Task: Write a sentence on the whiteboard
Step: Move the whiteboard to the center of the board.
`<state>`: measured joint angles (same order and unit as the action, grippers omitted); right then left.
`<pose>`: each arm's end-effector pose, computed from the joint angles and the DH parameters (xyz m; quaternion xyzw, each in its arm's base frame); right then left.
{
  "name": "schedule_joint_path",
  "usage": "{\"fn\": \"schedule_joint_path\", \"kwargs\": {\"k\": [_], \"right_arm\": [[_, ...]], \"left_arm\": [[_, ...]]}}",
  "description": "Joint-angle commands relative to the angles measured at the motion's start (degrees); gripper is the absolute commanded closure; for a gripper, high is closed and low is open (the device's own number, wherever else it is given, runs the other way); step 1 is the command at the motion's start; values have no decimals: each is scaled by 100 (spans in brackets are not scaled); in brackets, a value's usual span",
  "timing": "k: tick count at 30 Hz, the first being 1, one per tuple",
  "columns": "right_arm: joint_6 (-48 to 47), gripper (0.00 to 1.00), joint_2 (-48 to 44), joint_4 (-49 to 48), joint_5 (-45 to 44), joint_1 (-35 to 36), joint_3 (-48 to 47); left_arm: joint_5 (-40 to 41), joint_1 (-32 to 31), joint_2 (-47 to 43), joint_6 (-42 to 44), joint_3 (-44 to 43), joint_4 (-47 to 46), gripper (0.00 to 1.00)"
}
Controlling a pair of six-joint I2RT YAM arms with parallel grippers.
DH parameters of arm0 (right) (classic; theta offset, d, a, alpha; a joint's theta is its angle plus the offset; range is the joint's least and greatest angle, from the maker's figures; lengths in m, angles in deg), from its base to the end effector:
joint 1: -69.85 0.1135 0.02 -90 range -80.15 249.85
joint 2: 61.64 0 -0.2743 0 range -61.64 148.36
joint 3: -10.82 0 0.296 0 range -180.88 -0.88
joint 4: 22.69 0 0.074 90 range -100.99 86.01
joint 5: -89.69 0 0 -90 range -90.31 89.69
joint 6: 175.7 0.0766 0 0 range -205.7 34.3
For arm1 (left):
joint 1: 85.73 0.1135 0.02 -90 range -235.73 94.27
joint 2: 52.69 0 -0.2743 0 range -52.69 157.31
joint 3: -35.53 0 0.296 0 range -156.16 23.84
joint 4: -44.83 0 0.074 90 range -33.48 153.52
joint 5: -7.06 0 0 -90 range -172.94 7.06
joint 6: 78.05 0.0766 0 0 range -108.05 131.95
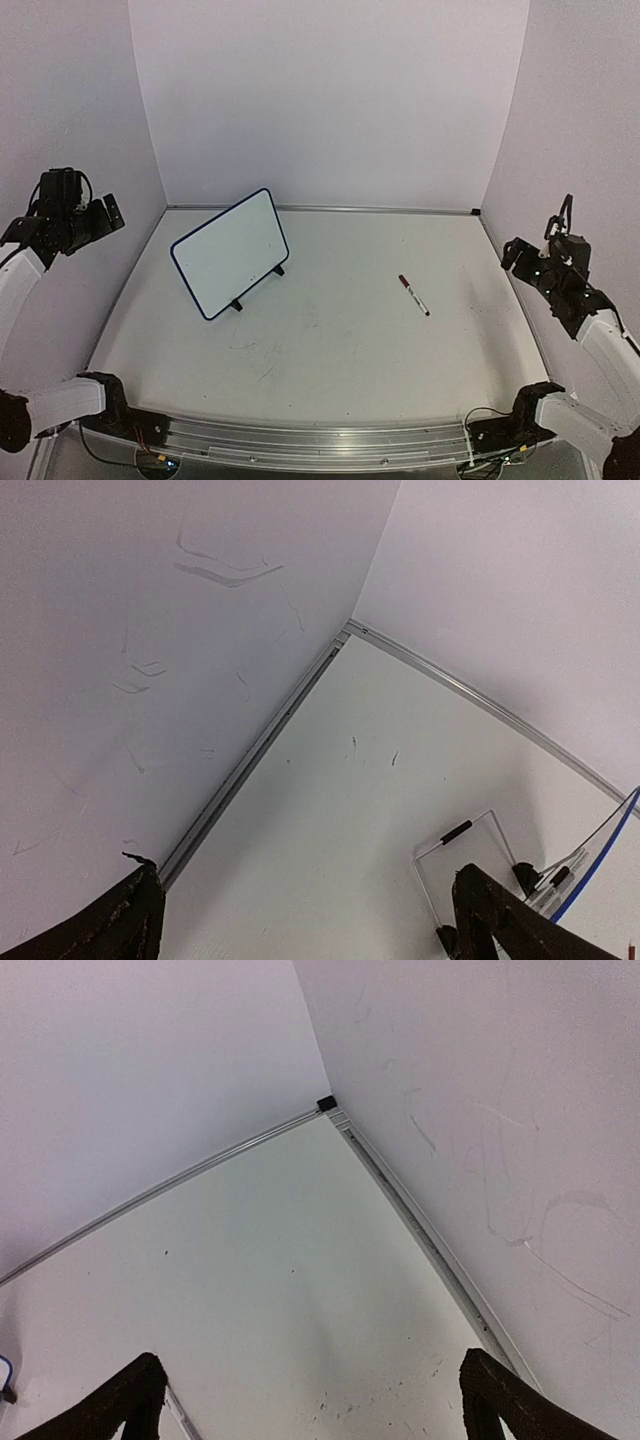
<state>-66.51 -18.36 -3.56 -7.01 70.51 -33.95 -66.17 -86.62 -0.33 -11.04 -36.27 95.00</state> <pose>0.2593 -0.0060 0.2638 0.1638 0.7897 0.0551 0.5886 0.2586 0.0181 0.3539 -0.2356 0.8301 0.0228 0.5048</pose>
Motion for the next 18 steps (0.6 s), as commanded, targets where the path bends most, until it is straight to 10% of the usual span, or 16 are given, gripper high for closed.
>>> {"fn": "schedule_joint_path", "kwargs": {"k": [1,6,18], "right_arm": [[-551,2,123,386,1263,12,-501],[-714,2,932,487,2639,365,-943],[-604,15,3450,-658,1456,4141,-1732]], "left_arm": [[-80,20,171,712,-599,412,0],[-251,26,148,1321,-473,-67,0],[-965,27,-494,1351,630,-868,1]]}}
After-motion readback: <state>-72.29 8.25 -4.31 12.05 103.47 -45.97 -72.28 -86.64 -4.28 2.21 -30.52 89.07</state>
